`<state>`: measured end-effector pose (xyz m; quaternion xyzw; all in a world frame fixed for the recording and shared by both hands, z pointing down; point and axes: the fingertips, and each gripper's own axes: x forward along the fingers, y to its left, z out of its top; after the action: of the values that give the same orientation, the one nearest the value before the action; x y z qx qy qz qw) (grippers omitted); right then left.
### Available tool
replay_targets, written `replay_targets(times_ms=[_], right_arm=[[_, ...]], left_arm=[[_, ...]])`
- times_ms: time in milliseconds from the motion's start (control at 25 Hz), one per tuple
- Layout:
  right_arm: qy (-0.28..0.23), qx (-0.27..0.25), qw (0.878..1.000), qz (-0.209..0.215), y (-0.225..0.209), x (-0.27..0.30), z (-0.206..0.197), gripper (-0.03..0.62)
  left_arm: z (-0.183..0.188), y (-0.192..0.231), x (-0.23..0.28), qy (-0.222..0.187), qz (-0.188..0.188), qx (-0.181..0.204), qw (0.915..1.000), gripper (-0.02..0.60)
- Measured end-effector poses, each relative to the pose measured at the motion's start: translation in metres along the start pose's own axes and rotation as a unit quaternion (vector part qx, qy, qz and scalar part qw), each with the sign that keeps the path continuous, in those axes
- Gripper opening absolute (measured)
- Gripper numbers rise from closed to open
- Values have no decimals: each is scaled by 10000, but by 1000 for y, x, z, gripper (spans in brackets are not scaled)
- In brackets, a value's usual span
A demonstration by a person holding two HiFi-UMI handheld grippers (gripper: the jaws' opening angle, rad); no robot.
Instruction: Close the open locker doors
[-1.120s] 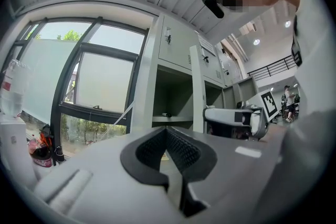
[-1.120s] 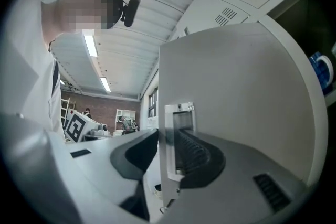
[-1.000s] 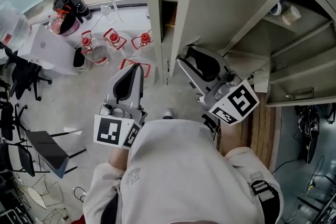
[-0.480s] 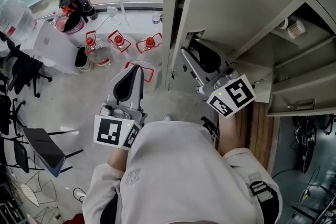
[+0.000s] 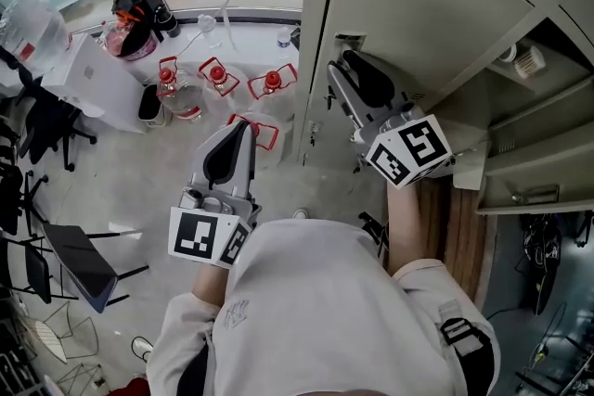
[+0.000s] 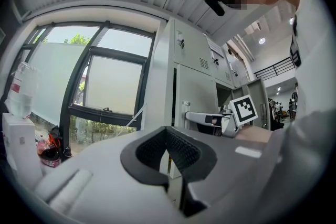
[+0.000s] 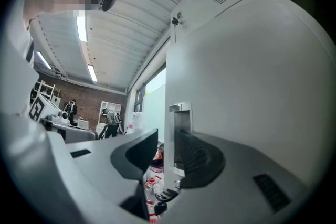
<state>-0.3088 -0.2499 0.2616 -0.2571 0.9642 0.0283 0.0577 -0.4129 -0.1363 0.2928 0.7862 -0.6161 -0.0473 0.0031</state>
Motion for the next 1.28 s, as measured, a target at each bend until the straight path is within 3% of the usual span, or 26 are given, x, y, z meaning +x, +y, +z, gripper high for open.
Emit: replay_targets(times_ms=[840,1280], right_arm=[[84,62,9994,-335,-27,13,-16,101],[-47,9,9990,-439,-10,-14,-1,79]], left_arm=[[-1,0,-1,16,22,0,10000,8],[-7,-22,20,78,-457,-119,9989,8]])
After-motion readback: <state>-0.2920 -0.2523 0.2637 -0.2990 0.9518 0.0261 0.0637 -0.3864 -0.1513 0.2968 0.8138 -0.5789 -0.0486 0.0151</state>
